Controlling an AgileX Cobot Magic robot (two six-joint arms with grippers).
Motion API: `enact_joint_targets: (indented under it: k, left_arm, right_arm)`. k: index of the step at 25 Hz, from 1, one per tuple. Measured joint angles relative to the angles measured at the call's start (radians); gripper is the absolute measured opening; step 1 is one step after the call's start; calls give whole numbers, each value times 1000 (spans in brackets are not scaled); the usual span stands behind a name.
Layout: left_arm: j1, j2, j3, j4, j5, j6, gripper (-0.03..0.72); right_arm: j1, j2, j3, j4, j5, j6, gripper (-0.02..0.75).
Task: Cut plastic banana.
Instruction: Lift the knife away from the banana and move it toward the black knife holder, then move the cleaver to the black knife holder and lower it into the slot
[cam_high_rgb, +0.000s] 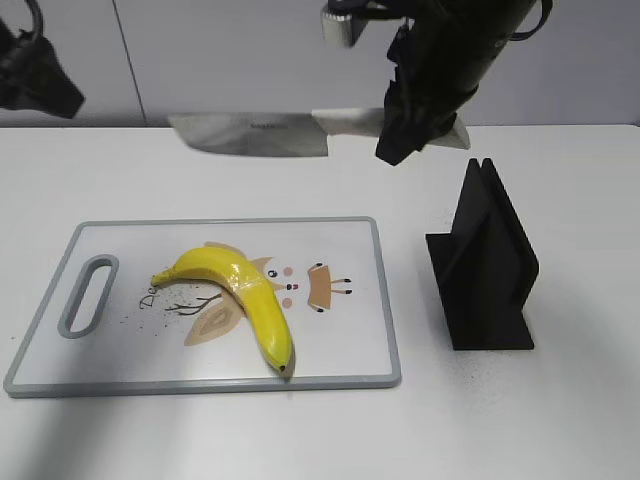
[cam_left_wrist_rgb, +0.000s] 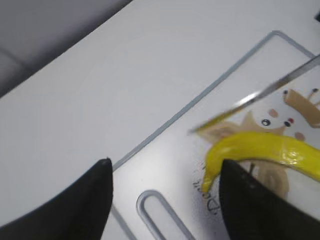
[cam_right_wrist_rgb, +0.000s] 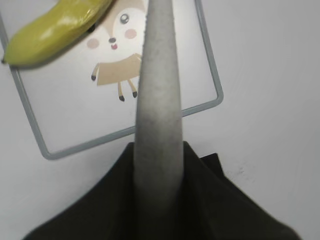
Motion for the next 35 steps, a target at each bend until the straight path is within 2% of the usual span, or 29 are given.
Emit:
enact_joint_targets:
  k: [4,6,8,12,15,18,21,25,28,35]
  left_arm:
    - [88,0,-39,201,157,-357,623]
    - [128,-2,-48,271,273,-461,618]
    - [159,-3,-49,290,384,-515,614]
    - [187,-26,-22,290,451,-542,600]
    - [187,-114,65,285,454,-545,594]
    - [187,-267,188,284,456,-547,593]
    - [187,-446,305,282,452,-547,593]
    - [187,-689,438,281,406,-547,593]
    - [187,-856,514,274,381,-547,593]
    - [187,-1201,653,274,388,-547,593]
  right_arm:
    - [0,0,-80,-10,59,336,163]
    - [0,0,-122,-10,106,421,162]
    - [0,-3,-142,-10,144,520,162]
    - [0,-32,-132,-10,165,716,162]
    - [0,-116,-47,-3,153,836,162]
    - [0,-243,93,-14,55,942,162]
    - [0,-355,235,-89,-40,1065,162]
    - [0,-454,376,-239,-68,1235,162]
    - [-1,-497,445,-285,-71,1311,162]
    - [-1,-511,536,-298,-109,1362,162]
